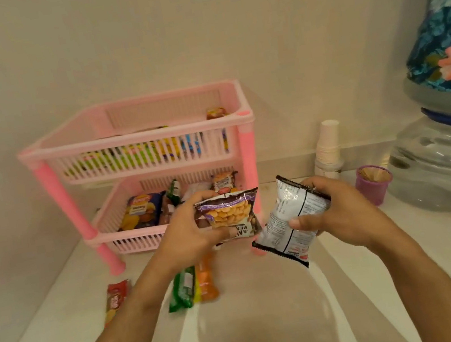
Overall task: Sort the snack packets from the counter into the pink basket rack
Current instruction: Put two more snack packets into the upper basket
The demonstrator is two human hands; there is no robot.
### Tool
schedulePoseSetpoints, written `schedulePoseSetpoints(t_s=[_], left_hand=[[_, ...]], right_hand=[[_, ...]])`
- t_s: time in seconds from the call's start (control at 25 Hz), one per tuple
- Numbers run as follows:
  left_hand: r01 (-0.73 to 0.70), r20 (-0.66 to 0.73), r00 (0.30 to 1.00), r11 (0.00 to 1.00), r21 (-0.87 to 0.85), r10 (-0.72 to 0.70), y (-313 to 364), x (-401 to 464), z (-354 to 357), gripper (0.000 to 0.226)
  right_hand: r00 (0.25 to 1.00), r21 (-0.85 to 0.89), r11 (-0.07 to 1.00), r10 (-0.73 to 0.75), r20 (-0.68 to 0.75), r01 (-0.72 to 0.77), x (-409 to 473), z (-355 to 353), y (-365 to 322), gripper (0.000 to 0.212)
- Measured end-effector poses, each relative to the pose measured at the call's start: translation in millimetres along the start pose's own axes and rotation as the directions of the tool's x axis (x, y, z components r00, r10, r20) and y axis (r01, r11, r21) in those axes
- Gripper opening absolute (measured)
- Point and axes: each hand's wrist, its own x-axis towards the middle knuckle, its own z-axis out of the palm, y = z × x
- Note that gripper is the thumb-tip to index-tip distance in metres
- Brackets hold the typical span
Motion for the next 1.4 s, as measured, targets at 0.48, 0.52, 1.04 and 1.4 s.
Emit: schedulePoseSetpoints(t_s=[0.48,0.52,1.04,1.4], left_hand=[[-0.221,-0.158,0.963,0.975,0.001,0.219,29,12,-199,0.060],[-0.260,-0.175,0.951,0.966,-0.005,0.255,33,17,-213,0.058],[-0.294,-0.272,0.893,0.922,0.253,0.359,39,139,-298,0.045],[-0.189,-0.095,0.954,0.818,0.543,0.284,-15,224,-301,0.034]], right_hand=[[0.952,-0.018,0.952,-0.306,0.004,0.306,76,80,-156,0.042],[0.941,-0.041,0.941,-0.338,-0.025,0.337,83,83,-168,0.041],[0.862,-0.301,0.860,-0.475,-0.177,0.412,231,115,-222,0.039],[0.897,-0.720,0.586,-0.428,0.114,0.371,334,156,-201,0.037]])
